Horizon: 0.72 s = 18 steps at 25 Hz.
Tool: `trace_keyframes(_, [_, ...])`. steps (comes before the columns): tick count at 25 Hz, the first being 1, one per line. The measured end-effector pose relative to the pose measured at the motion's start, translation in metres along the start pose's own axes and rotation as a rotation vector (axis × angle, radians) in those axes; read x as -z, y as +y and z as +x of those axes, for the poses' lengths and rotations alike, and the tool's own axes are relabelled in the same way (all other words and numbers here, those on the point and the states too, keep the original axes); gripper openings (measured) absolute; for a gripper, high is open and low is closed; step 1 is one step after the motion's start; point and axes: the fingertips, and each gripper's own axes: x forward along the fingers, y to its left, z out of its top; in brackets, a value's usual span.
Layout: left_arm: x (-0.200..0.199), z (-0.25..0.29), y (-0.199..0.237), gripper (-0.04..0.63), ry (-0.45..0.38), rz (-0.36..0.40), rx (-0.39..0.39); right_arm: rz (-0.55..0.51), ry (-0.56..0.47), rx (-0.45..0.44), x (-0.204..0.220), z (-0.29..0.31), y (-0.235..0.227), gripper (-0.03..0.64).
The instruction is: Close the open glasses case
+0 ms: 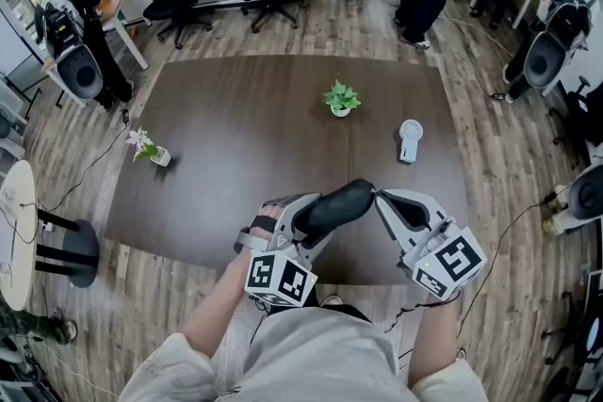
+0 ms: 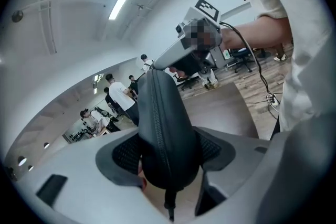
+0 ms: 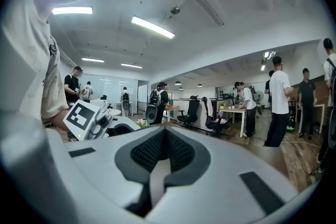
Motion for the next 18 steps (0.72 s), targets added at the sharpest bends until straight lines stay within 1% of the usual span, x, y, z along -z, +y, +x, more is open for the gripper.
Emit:
trace_keyframes(3, [0.001, 0.003, 0.002, 0.298, 0.005, -0.007, -0.005, 0.014, -0.027, -0.014, -0.007, 0.001, 0.005, 0.002])
trace_keyframes(6, [-0.003, 0.006, -0.002, 0.342, 0.006, -0.005, 0.012, 0.012, -0.038, -0.03, -0.012, 0.003, 0.013, 0.002])
trace_keyframes(10, [-0.015, 0.009, -0.004, 0.37, -0.02, -0.04, 0.024, -0.016, -0.015, -0.043, -0.01, 0.007, 0.023, 0.002])
trace_keyframes(13, [-0.024, 0.013, -0.003, 0.383, -0.036, -0.038, 0.034, -0.036, 0.008, -0.05, -0.005, 0.009, 0.029, 0.002])
trace_keyframes(17, [-0.033, 0.021, -0.004, 0.393, -0.056, -0.04, 0.049, -0.041, 0.009, -0.091, -0.004, 0.013, 0.042, 0.002])
trace_keyframes(18, [-0.034, 0.022, -0.005, 0.403, -0.056, -0.043, 0.054, -0.046, 0.012, -0.1, -0.004, 0.014, 0.046, 0.002])
